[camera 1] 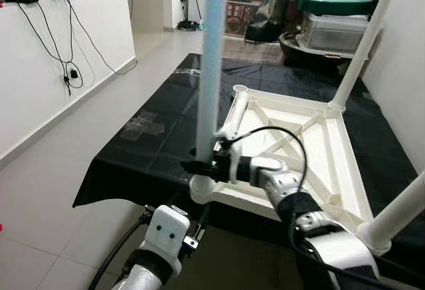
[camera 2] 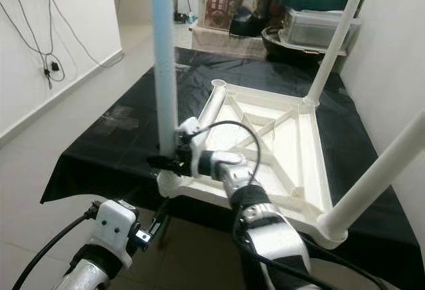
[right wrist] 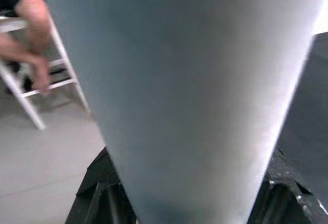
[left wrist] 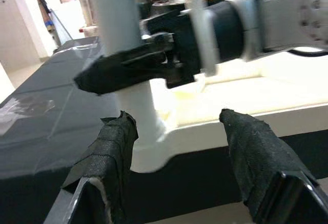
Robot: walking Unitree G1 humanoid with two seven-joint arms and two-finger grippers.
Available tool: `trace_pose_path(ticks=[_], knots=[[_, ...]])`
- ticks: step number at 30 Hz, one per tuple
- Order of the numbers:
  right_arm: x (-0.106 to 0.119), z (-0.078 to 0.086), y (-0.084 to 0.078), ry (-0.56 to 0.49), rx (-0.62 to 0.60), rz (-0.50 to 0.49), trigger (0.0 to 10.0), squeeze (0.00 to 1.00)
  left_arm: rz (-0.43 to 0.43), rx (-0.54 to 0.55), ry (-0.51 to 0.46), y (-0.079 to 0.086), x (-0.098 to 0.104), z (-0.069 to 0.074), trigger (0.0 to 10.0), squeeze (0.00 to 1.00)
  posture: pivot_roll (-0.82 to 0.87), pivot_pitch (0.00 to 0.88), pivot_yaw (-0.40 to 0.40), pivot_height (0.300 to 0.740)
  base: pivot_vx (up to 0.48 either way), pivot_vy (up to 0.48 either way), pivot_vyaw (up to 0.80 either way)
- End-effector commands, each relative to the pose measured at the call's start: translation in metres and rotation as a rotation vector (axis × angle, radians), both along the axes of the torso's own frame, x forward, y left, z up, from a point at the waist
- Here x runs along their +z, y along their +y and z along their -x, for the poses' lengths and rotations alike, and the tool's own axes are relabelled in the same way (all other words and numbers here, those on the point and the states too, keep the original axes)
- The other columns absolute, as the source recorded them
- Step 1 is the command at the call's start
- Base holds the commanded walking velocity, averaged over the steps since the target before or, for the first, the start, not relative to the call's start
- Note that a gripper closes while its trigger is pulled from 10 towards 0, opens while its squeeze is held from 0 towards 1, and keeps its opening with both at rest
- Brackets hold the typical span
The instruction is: Building children table
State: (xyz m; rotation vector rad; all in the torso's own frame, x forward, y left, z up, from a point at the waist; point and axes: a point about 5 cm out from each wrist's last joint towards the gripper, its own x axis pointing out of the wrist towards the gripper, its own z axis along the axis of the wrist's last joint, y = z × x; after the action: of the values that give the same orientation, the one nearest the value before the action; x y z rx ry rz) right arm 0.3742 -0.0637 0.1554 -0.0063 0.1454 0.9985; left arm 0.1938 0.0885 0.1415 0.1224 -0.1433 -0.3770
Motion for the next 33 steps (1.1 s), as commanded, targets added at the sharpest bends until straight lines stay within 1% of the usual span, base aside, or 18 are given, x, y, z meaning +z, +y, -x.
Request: trace_pose_path(ticks=[1,4,7,9,10,12,16,17,20,22,23,24,27,28,29,30,32,33], knots=[[0.000,-0.009,-0.015,0.011,-0.207,-0.030,0.0,0.00,-0.002,0.001,0.017,-0.001,-0.004,0.001,10.0,0.00,0.16,0.000,-0.101,0.740,0.000,0.000,0.00],[0.001,-0.013,-0.021,0.004,-0.288,-0.039,0.0,0.00,-0.002,0.001,0.017,-0.001,-0.004,0.001,10.0,0.00,0.16,0.000,-0.101,0.740,0.000,0.000,0.00],[0.003,-0.018,-0.035,0.002,-0.463,-0.067,0.0,0.00,0.000,0.001,0.019,0.000,-0.004,0.001,10.0,0.00,0.15,0.000,-0.093,0.740,0.000,0.000,0.00],[-0.005,-0.021,-0.074,0.031,-0.966,-0.073,0.0,0.00,0.000,-0.002,0.021,0.000,-0.004,0.001,10.0,0.00,0.14,0.000,-0.090,0.740,0.000,0.000,0.00],[-0.005,-0.021,-0.074,0.031,-0.966,-0.073,0.0,0.00,0.000,-0.002,0.021,0.000,-0.004,0.001,10.0,0.00,0.14,0.000,-0.090,0.740,0.000,0.000,0.00],[-0.015,-0.007,-0.103,0.030,-1.357,-0.053,0.0,0.00,-0.001,-0.006,0.021,-0.001,-0.004,0.000,10.0,0.00,0.14,0.000,-0.087,0.740,0.000,0.000,0.00],[-0.024,0.006,-0.105,0.076,-1.495,-0.079,0.0,0.00,-0.003,-0.006,0.021,0.000,-0.004,0.000,10.0,0.00,0.14,0.000,-0.086,0.740,0.000,0.000,0.00],[-0.028,0.009,-0.095,0.114,-1.496,-0.104,0.0,0.00,-0.004,-0.006,0.020,0.000,-0.004,0.000,10.0,0.00,0.14,0.000,-0.083,0.740,0.000,0.000,0.00],[-0.026,0.011,-0.078,0.105,-1.448,-0.121,0.0,0.00,-0.006,-0.006,0.019,0.000,-0.004,-0.001,10.0,0.00,0.14,0.000,-0.083,0.740,0.000,0.000,0.00],[-0.019,0.006,-0.060,0.077,-1.336,-0.193,0.0,0.00,-0.005,-0.005,0.019,0.000,-0.004,-0.001,10.0,0.00,0.14,0.000,-0.083,0.740,0.000,0.000,0.00],[-0.015,0.003,-0.049,0.055,-1.246,-0.215,10.0,0.00,-0.005,-0.004,0.019,0.000,-0.004,-0.001,10.0,0.00,0.14,0.000,-0.084,0.740,0.000,0.000,0.00],[-0.012,0.002,-0.040,0.016,-1.150,-0.235,10.0,0.78,-0.005,-0.004,0.019,0.000,-0.004,-0.001,10.0,0.00,0.14,0.000,-0.085,0.740,0.000,0.000,0.00],[-0.009,0.002,-0.034,-0.010,-1.098,-0.241,10.0,0.78,-0.005,-0.003,0.019,0.000,-0.004,-0.002,10.0,0.00,0.14,0.000,-0.085,0.740,0.000,0.000,0.00],[-0.008,0.001,-0.033,-0.052,-1.057,-0.232,10.0,1.00,-0.005,-0.002,0.019,0.000,-0.004,-0.002,10.0,0.00,0.14,0.000,-0.086,0.740,0.000,0.000,0.00],[-0.006,0.001,-0.035,-0.082,-1.059,-0.218,10.0,0.41,-0.005,-0.001,0.019,0.001,-0.004,-0.002,10.0,0.00,0.14,0.000,-0.085,0.740,0.000,0.000,0.00],[-0.004,0.000,-0.036,-0.082,-1.043,-0.233,10.0,0.00,-0.004,-0.001,0.019,0.001,-0.004,-0.002,10.0,0.00,0.14,0.000,-0.086,0.740,0.000,0.000,0.00],[-0.004,0.000,-0.036,-0.082,-1.043,-0.233,10.0,0.00,-0.004,-0.001,0.019,0.001,-0.004,-0.002,10.0,0.00,0.14,0.000,-0.086,0.740,0.000,0.000,0.00],[0.002,-0.003,-0.034,-0.061,-0.863,-0.289,10.0,0.00,-0.003,-0.001,0.019,0.001,-0.004,-0.002,10.0,0.00,0.14,0.000,-0.082,0.740,0.000,0.000,0.00]])
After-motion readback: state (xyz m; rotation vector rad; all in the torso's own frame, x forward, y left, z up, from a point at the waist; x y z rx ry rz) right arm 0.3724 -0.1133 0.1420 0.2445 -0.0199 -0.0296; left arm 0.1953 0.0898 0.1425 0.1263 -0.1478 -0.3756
